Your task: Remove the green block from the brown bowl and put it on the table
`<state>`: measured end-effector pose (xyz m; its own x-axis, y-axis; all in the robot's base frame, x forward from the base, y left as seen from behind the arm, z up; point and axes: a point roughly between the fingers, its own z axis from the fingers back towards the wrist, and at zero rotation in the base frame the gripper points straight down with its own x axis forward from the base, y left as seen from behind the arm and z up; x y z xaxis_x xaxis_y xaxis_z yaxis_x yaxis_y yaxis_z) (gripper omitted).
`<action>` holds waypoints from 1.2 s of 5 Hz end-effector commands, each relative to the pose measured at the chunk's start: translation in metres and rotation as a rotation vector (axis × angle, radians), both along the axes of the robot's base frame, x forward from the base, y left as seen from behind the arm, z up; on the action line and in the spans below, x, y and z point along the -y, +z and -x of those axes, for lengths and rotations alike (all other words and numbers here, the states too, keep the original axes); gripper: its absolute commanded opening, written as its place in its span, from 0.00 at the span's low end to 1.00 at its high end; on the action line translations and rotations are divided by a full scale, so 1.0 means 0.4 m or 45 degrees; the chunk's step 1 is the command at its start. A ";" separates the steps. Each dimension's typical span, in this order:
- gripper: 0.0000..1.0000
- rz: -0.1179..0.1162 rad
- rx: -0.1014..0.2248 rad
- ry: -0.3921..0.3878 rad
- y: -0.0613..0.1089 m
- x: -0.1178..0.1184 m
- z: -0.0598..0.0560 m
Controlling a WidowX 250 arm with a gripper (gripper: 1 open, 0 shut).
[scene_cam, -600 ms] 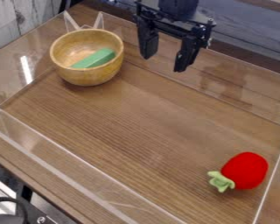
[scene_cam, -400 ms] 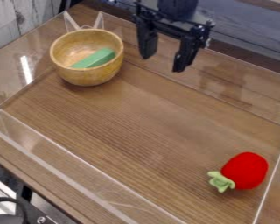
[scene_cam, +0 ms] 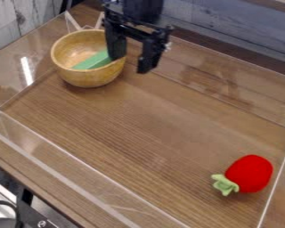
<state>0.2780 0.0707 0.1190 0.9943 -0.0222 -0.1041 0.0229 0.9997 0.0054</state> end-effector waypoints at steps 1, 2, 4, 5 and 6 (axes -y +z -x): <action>1.00 -0.044 0.112 -0.015 0.050 -0.072 -0.015; 1.00 -0.055 0.137 0.001 0.039 -0.120 -0.025; 1.00 -0.070 0.153 0.029 -0.003 -0.198 -0.051; 1.00 -0.069 0.165 0.046 -0.030 -0.233 -0.064; 1.00 -0.066 0.177 0.059 -0.057 -0.262 -0.081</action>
